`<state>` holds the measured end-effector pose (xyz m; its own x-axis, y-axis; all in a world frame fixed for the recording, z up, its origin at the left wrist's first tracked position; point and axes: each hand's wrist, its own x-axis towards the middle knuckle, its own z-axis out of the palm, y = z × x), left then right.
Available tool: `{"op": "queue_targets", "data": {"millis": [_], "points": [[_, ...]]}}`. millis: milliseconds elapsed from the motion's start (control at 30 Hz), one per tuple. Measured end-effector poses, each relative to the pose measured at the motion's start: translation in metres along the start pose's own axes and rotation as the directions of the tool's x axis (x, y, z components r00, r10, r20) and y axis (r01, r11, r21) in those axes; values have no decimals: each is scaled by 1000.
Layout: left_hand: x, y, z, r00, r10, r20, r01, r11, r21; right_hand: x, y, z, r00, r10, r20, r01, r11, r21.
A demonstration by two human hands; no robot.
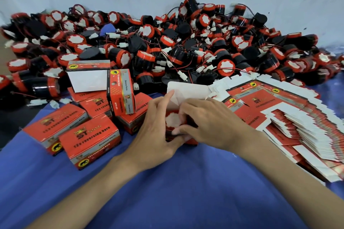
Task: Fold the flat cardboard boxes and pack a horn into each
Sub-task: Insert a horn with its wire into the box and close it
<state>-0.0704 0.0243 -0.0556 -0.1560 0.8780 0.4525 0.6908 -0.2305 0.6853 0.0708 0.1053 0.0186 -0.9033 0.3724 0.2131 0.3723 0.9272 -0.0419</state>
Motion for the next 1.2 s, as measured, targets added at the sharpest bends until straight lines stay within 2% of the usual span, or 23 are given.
{"op": "queue_targets", "data": {"millis": [67, 233, 267, 300, 367, 400, 433, 467, 500, 567, 600, 633, 667, 733, 800, 867, 933, 1067, 1200], "points": [[0, 2, 0, 1000, 6, 2, -6, 1000, -8, 0, 3, -4, 998, -48, 45, 49, 999, -21], [0, 1, -2, 1000, -12, -2, 12, 997, -80, -2, 7, -15, 992, -81, 102, 76, 996, 50], [0, 0, -2, 1000, -17, -8, 17, 998, -66, -2, 11, -18, 997, -48, 65, 43, 996, 74], [1, -1, -1, 1000, -28, -10, 27, 998, -59, -1, 18, -21, 999, 4, -32, -1, 995, 102], [2, 1, 0, 998, -65, -19, 64, 995, -73, 0, 39, -28, 939, 122, -320, -76, 985, 155], [2, 1, 1, 996, -79, -29, 76, 994, -79, 0, 49, -32, 900, 176, -398, -117, 979, 169], [1, 2, 2, 996, -85, -40, 81, 993, -85, 0, 57, -34, 895, 232, -382, -179, 969, 171], [1, 3, 2, 995, -85, -53, 80, 993, -93, 0, 64, -34, 919, 293, -262, -254, 951, 174], [1, 3, 3, 995, -82, -64, 76, 992, -100, -1, 70, -32, 933, 352, -71, -334, 924, 188], [1, 5, 4, 993, -80, -82, 71, 992, -107, -5, 74, -27, 886, 378, 269, -440, 867, 234], [1, 7, 5, 992, -82, -93, 72, 991, -111, -7, 76, -25, 863, 359, 356, -464, 843, 273], [2, 8, 5, 991, -87, -105, 75, 990, -116, -8, 78, -26, 859, 350, 374, -468, 833, 295], [2, 8, 5, 989, -90, -119, 76, 990, -117, -8, 80, -29, 872, 346, 347, -453, 839, 302], [2, 8, 6, 986, -89, -141, 74, 991, -110, -7, 83, -39, 921, 344, 181, -386, 867, 315], [1, 9, 5, 984, -90, -155, 76, 993, -94, -6, 75, -48, 941, 338, -17, -292, 835, 466], [1, 11, 5, 982, -93, -165, 81, 993, -80, -5, 55, -50, 936, 318, -149, -165, 773, 613], [2, 12, 5, 980, -89, -177, 76, 994, -75, -2, 30, -42, 948, 209, -241, -34, 819, 573], [3, 14, 4, 982, -72, -175, 57, 994, -88, 5, 2, -15, 959, -7, -282, 119, 917, 381], [3, 13, 3, 988, -52, -147, 37, 994, -100, 8, 0, 3, 984, 9, -176, 26, 980, 198]]}}
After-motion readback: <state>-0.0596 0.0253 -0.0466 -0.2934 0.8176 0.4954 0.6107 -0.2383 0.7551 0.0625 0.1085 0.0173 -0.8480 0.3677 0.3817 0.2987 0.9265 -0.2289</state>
